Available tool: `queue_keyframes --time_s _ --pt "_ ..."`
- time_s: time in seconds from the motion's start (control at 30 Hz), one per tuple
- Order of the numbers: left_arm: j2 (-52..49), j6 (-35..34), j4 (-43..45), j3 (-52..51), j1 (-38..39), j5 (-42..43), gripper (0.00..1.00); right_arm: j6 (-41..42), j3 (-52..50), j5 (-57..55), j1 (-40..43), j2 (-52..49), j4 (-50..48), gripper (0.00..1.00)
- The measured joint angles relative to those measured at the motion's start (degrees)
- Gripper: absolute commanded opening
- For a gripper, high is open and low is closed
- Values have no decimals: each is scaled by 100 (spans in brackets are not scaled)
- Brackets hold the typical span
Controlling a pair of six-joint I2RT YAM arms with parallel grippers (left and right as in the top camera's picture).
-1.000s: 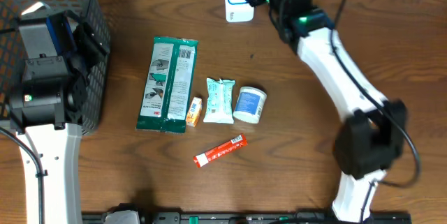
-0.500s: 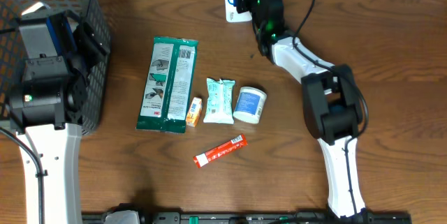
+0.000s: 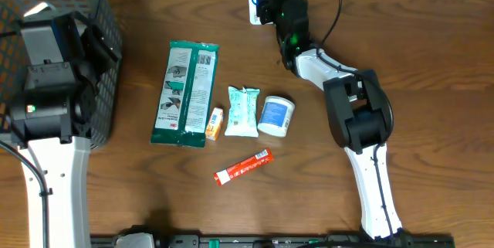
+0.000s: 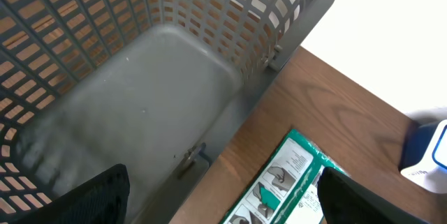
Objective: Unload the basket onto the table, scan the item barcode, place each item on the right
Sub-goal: 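Hold the jar's label against the scanner window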
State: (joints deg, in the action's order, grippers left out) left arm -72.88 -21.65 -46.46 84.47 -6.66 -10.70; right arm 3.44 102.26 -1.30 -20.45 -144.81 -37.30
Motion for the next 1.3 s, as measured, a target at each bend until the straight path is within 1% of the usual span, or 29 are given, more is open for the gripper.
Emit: queue_keyframes --time_s 0.63,0.8,0.93,1.03,1.13,1.2,1.23,1.3 --pt "0 0 0 0 0 0 84 0 0 -2 2 -2 66 1" --pt "0 0 0 0 0 0 84 2 0 -2 2 -11 -48 1" --pt "0 0 0 0 0 0 84 264 0 31 11 -11 -310 1" --pt "0 0 0 0 0 0 84 531 0 278 24 46 -203 1" --pt "0 0 0 0 0 -2 84 713 -2 546 46 293 474 1" --pt "0 2 4 0 0 -2 84 787 -20 656 50 675 1316 1" --pt "0 2 2 0 0 0 84 815 -31 695 52 1010 2037 1" --pt "0 0 4 0 0 0 84 852 -37 739 68 1556 3016 1"
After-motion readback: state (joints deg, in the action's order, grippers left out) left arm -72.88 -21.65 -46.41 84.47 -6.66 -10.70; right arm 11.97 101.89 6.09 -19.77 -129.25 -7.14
